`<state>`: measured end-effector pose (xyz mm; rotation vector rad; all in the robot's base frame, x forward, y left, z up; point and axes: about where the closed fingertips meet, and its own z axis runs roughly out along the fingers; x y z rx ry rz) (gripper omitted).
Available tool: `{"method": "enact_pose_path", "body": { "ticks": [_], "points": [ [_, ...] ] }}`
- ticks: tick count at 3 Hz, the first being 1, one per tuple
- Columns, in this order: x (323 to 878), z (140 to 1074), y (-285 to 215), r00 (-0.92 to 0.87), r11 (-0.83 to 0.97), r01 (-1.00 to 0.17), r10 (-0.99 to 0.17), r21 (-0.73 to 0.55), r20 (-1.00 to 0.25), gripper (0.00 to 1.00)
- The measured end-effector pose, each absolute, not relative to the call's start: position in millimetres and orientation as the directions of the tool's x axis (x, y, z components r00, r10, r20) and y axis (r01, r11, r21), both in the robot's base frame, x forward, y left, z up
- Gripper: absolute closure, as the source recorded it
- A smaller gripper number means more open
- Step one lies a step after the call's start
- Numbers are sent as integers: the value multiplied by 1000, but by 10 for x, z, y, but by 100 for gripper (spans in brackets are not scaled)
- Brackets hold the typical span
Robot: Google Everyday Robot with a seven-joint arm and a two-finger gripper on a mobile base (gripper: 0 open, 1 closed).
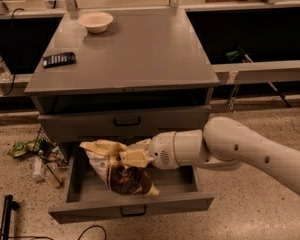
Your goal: Place brown chip bag into middle drawer
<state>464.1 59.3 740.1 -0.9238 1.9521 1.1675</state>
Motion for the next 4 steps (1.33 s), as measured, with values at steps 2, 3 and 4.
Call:
{"method": "enact_pose_path", "body": {
  "ticks": [2, 3, 4],
  "points": [
    [4863, 6719, 515, -485, 387, -851, -321, 355, -813, 100],
    [4965, 6648, 494, -479, 417, -846, -319, 333, -818, 100],
    [5018, 6479, 428, -478, 441, -842, -342, 311, -809, 100]
  ]
}}
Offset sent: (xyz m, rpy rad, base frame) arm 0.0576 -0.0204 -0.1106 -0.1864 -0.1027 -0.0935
